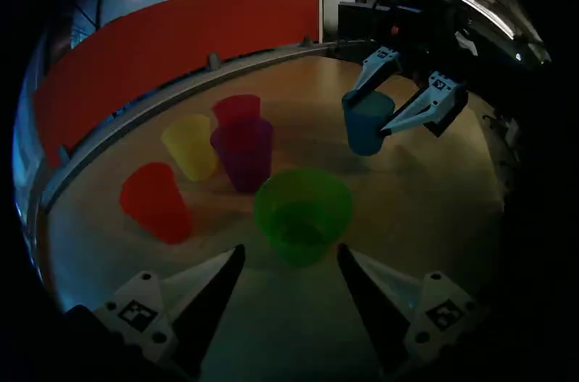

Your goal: Pour water

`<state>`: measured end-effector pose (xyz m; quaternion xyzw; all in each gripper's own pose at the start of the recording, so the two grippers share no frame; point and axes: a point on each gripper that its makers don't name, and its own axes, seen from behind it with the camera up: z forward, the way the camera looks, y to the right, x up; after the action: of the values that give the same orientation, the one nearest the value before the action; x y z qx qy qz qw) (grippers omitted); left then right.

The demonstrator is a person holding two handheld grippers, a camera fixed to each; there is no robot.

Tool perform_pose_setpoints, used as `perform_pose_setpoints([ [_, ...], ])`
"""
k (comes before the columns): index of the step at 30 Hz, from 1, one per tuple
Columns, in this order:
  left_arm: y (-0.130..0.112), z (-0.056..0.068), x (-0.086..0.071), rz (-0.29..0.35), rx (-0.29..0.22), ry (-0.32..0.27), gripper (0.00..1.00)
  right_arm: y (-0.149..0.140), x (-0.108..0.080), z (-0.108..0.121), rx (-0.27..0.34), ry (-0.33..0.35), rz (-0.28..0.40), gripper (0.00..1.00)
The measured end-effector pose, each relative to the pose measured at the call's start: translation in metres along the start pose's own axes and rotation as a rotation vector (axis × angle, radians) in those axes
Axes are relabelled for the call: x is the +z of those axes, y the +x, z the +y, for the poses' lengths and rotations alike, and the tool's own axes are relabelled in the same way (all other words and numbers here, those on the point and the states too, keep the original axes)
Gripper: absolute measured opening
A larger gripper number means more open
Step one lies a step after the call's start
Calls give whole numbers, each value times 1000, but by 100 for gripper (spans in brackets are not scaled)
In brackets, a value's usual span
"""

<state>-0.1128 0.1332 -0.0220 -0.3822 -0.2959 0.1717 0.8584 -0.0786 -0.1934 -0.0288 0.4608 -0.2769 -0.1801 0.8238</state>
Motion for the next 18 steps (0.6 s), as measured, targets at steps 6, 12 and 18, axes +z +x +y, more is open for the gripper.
perform_pose_setpoints([
  [6, -1, -3, -7, 5, -3, 17, 95, -8, 5, -4, 11, 8, -9, 92],
  [12, -1, -4, -12, 14, -5, 27, 95, -12, 7, -5, 21, 8, -12, 92],
  [18, 0, -5, -16, 20, -5, 38, 95, -18, 4, -3, 29, 3, -19, 92],
])
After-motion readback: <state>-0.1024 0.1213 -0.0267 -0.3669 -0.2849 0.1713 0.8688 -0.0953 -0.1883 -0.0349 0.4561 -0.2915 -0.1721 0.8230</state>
